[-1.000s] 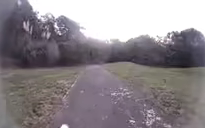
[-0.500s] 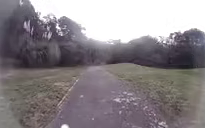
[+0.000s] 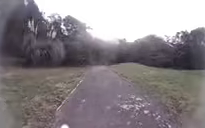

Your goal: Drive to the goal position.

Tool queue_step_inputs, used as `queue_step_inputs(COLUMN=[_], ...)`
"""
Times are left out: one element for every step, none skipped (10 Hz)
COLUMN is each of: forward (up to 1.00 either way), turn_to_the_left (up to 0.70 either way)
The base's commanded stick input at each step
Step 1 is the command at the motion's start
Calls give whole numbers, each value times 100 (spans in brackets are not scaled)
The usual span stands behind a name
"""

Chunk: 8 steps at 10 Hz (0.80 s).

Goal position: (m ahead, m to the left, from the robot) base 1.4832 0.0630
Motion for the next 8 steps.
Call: queue_step_inputs(forward=[50,50,50,50,50,50,50,50], turn_to_the_left=[0,0,0,0,0,0,0,0])
